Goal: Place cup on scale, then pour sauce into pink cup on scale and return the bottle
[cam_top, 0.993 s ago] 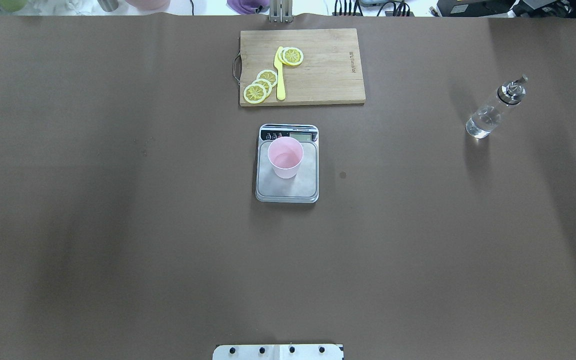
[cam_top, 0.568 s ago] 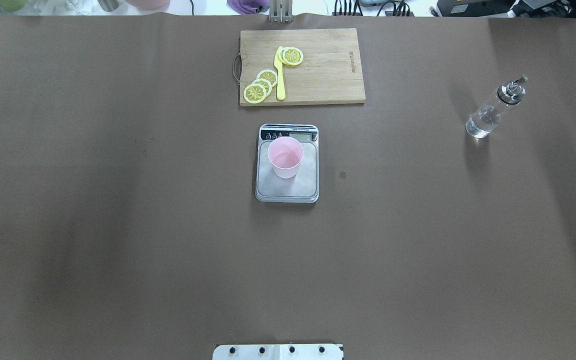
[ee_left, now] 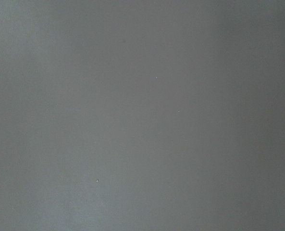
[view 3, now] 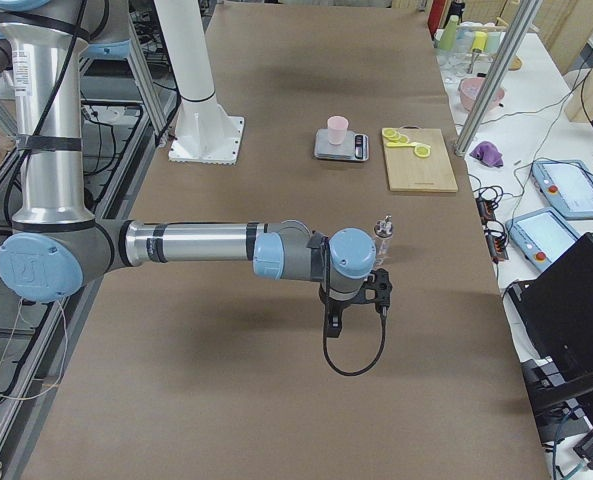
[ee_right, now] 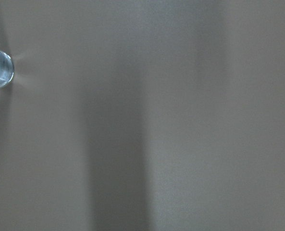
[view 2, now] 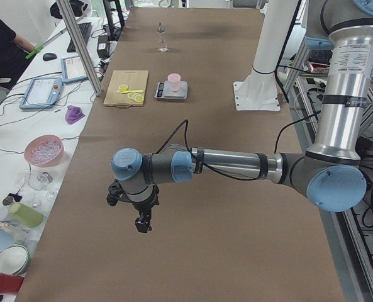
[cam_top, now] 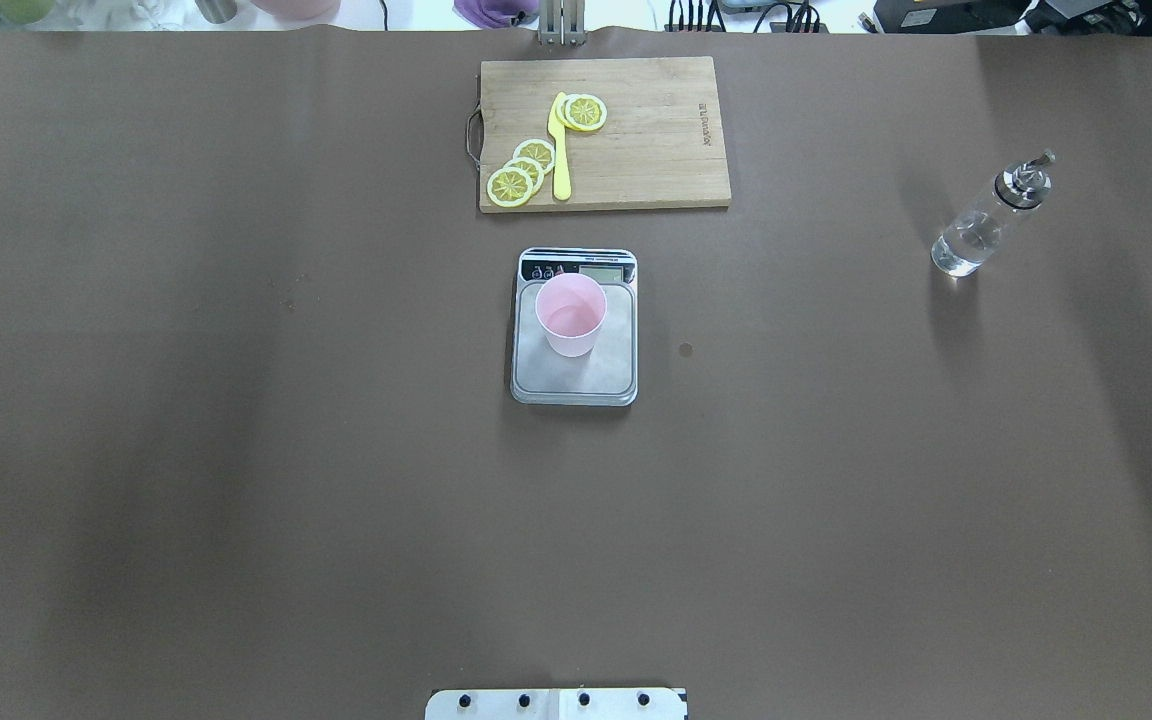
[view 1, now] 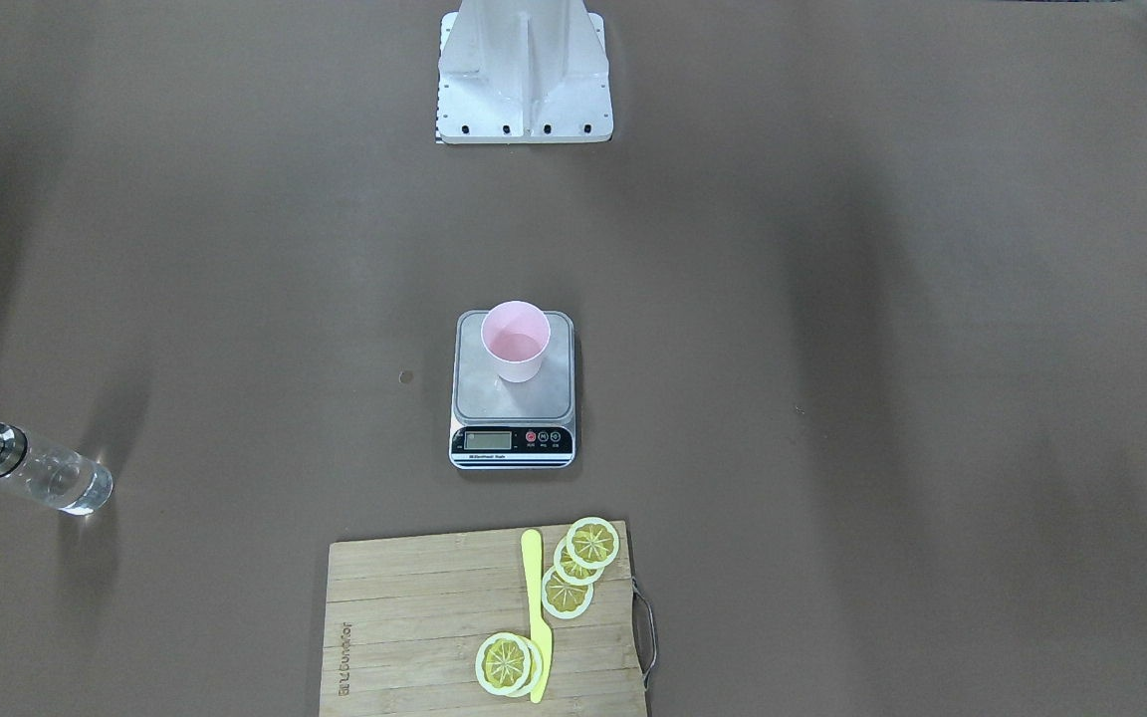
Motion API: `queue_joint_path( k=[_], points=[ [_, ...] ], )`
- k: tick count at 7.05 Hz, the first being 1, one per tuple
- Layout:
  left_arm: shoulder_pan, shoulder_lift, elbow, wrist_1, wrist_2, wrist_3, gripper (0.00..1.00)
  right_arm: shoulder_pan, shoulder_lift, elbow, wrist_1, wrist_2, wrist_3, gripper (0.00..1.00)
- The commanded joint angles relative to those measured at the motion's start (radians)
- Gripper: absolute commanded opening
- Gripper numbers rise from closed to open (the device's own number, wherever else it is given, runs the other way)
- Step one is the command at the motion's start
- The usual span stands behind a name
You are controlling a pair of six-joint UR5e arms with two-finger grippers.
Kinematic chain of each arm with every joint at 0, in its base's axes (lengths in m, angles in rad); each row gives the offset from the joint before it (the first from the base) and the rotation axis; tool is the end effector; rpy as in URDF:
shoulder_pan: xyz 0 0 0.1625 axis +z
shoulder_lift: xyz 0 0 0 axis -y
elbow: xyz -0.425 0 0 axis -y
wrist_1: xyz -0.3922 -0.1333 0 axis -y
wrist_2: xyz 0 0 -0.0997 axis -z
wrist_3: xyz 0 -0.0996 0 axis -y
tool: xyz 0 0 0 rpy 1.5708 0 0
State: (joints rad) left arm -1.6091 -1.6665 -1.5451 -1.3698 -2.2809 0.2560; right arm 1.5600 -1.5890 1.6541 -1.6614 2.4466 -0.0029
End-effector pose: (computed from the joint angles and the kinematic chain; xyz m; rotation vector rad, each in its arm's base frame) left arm -0.0883 -0.5178 0.6460 -0.0201 0.7206 0.1617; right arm 0.0516 -0.4823 0.6282 -0.0273 -0.8756 -0.0016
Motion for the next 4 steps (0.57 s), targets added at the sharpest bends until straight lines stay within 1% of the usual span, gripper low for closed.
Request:
queue_joint_path(
  k=[1,4],
  points=[
    [-0.021,0.036,-0.024,0.000,-0.002,0.003,0.99,0.000,0.014,-0.002,-0.001,0.000,0.001,1.00],
    [-0.018,0.039,-0.044,0.003,-0.002,0.003,0.99,0.000,0.014,-0.002,-0.003,0.002,0.003,1.00]
  ],
)
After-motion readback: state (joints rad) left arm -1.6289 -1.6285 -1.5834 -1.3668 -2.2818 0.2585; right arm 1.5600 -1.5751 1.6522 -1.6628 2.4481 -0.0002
